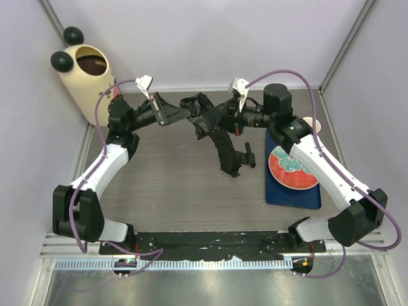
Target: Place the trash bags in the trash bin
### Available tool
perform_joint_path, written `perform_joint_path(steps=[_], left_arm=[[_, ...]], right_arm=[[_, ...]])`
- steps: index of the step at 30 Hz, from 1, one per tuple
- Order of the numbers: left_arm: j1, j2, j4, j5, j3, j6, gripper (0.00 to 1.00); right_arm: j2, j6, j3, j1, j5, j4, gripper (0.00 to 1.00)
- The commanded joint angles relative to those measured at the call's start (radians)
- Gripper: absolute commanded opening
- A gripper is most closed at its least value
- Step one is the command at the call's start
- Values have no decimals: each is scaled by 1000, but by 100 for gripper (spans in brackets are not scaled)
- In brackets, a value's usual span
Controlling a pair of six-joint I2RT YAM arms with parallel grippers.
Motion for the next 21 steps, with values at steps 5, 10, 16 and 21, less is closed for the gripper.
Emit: perform_joint_path(steps=[5,10,16,21], left_arm=[[-4,-16,75,46,29,18,0],[-2,-97,-351,120,105,431,0],[3,-193,-876,125,164,887,0],[24,-229,-921,117,142,909,0]], right_arm=[[-57,-10,-23,5,49,71,1],[-63,16,-44,-32,282,69,1],[-64,72,-75,-139,306,77,2],[-63,67,-98,-184,278,72,2]])
